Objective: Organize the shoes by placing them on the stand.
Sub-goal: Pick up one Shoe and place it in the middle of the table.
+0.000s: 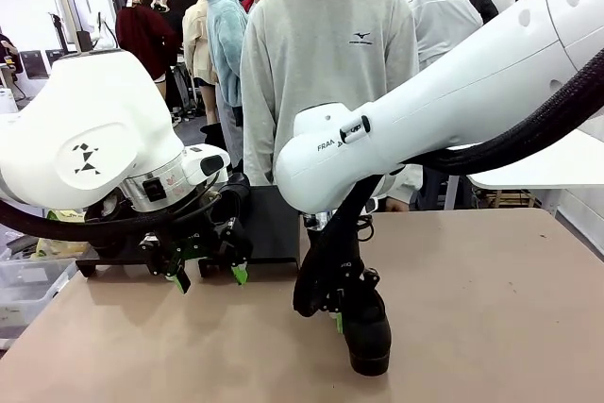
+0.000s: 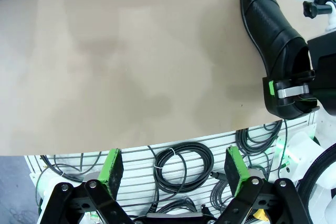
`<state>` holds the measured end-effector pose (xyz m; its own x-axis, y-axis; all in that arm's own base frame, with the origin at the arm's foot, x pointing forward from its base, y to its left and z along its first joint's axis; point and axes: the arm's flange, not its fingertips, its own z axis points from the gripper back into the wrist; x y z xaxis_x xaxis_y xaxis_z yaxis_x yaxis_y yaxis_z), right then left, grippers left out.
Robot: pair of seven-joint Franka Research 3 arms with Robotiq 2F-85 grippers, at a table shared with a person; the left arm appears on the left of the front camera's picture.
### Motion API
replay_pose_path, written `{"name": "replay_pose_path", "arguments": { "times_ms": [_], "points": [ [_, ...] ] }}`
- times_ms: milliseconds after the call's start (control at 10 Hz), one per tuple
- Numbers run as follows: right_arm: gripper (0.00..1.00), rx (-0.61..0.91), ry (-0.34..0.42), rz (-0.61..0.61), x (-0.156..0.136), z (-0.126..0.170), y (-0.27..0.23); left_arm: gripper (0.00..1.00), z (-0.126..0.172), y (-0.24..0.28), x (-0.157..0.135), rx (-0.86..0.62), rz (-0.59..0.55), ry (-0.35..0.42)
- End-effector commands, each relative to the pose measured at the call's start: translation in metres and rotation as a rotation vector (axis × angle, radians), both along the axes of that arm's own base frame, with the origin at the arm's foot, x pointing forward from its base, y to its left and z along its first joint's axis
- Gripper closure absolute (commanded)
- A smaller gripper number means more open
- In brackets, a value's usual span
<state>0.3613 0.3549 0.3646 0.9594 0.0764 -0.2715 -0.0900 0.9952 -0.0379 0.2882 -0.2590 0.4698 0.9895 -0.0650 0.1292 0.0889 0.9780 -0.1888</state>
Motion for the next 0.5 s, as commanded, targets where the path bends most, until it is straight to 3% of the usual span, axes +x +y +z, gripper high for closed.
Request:
{"name": "replay_pose_path", "arguments": {
  "times_ms": [0, 300, 400],
  "points": [
    [0.69, 0.068, 0.025, 0.003, -0.001, -0.005, -0.0107, 0.0, 0.0003, 0.0014, -0.0007, -0.009, 0.003, 0.008],
    [0.1, 0.091, 0.04, 0.004, 0.0027, -0.0055, -0.014, 0.0, 0.0003, 0.0014, -0.0007, -0.009, 0.003, 0.008],
    [0.0, 0.095, 0.033, -0.004, 0.0026, -0.0038, -0.0154, 0.0, 0.0003, 0.0014, -0.0007, -0.009, 0.003, 0.008]
  ]
}}
